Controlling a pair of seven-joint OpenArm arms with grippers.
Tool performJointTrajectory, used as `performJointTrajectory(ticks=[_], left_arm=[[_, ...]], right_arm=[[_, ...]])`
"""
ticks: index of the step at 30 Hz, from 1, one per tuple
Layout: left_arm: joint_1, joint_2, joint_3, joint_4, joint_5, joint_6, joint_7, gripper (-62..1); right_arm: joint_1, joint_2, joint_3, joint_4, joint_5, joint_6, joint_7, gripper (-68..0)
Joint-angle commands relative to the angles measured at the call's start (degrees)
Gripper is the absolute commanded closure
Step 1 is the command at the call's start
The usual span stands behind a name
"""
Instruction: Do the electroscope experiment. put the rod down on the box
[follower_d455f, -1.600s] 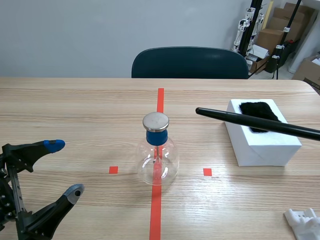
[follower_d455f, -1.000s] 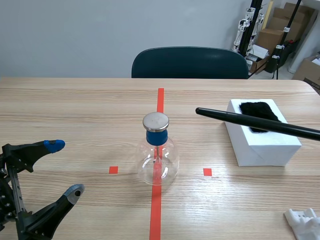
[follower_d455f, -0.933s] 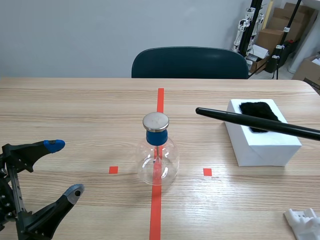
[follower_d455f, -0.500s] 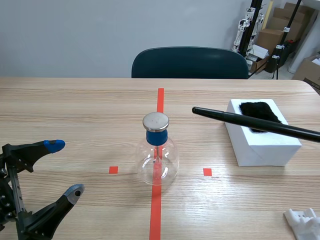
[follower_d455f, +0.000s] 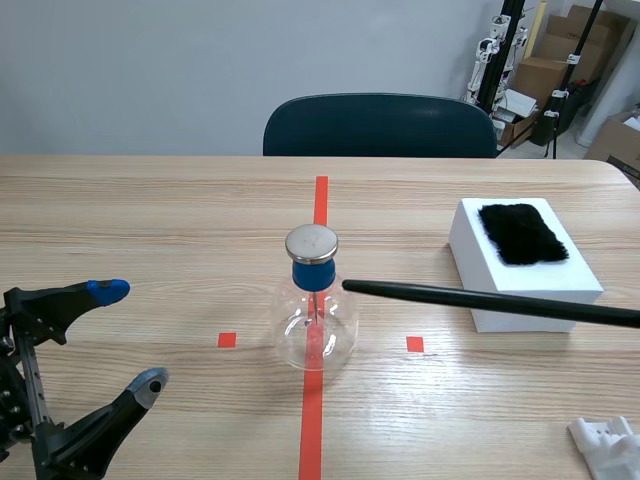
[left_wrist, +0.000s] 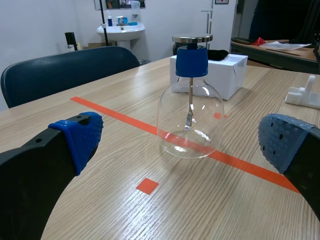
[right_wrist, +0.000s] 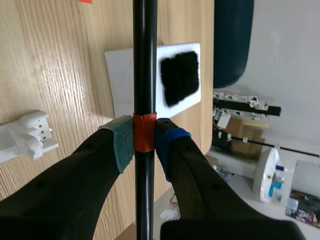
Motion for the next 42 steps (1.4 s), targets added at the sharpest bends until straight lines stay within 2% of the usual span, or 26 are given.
performJointTrajectory(ticks=[1, 7, 9, 14, 19, 26, 31, 36, 42], left_arm=[[-0.2, -0.3, -0.2, 0.7, -0.5, 0.0, -0.9, -62.3], [-0.2, -0.3, -0.2, 0.7, -0.5, 0.0, -0.9, -62.3], [-0.2, -0.3, -0.2, 0.7, -0.5, 0.0, -0.9, -62.3], [-0.2, -0.3, -0.2, 0.7, -0.5, 0.0, -0.9, -62.3], [-0.2, -0.3, -0.2, 0.7, -0.5, 0.0, -0.9, -62.3], [-0.2, -0.3, -0.2, 0.7, -0.5, 0.0, -0.9, -62.3], [-0.2, -0.3, -0.2, 0.7, -0.5, 0.0, -0.9, -62.3], [-0.2, -0.3, -0.2, 0.7, -0.5, 0.0, -0.9, -62.3], [-0.2, -0.3, -0.2, 0.7, -0.5, 0.0, -0.9, -62.3]], right_arm=[[0.1, 2.4, -0.9, 0.7, 1.2, 1.1, -1.5, -0.4], [0.7, 9.1, -3.7, 0.7, 4.3, 10.5, -6.6, -0.4], [0.7, 10.2, -4.0, 0.7, 4.2, 12.5, -7.0, -0.4], [0.7, 12.6, -4.0, 0.7, 2.9, 19.7, -6.5, -0.4], [1.4, 14.6, -5.0, 0.7, 4.7, 19.7, -9.1, -0.4], [5.3, 16.9, -12.2, 0.6, 11.9, 19.7, -21.3, -0.4], [8.2, 16.9, -18.0, 0.6, 12.9, 19.7, -28.5, -0.4], [11.0, 17.4, -22.3, 0.5, 22.0, 19.7, -38.5, -0.4], [15.1, 21.3, -28.5, -1.5, 27.5, 19.7, -43.2, -0.4]])
